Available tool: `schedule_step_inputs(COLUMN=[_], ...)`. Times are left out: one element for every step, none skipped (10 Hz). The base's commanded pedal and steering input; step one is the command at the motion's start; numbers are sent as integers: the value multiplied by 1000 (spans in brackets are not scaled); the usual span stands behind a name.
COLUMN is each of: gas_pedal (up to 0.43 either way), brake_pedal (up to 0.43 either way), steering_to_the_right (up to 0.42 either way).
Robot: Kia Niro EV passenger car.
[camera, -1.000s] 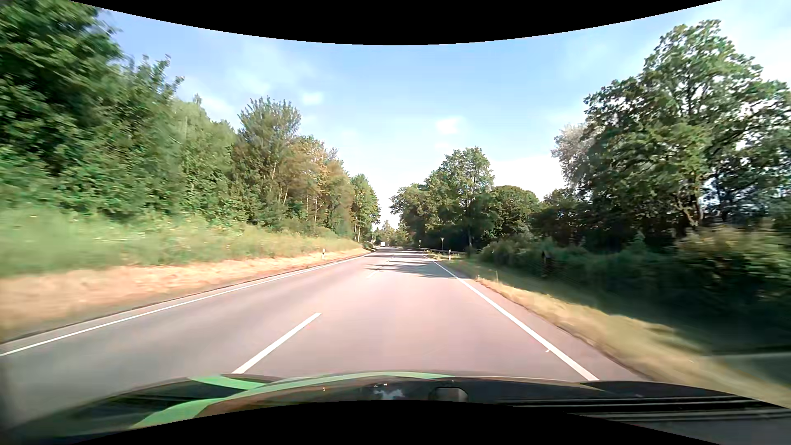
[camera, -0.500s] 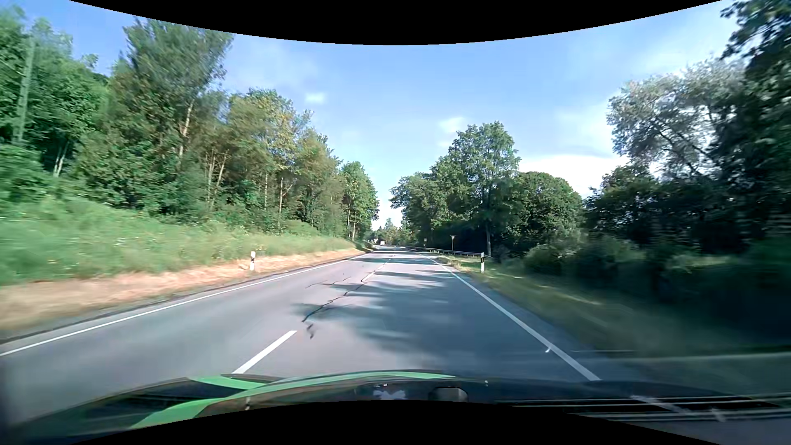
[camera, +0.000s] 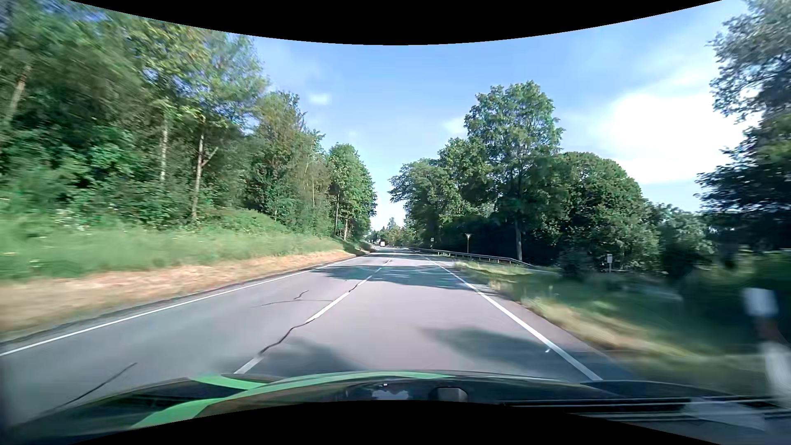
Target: Follow the waypoints while adhering to traffic rules and regulations
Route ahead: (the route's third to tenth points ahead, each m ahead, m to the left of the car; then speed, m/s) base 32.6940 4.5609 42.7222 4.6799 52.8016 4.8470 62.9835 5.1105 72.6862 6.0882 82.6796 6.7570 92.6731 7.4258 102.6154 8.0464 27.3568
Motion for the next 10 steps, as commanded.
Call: schedule_step_inputs(gas_pedal=[260,268,280,287,299,311,319,319,319,311], brake_pedal=[0,0,0,0,0,0,0,0,0,0], steering_to_the_right=[-5,-6,-6,-6,-6,-7,-7,-6,-7,-7])
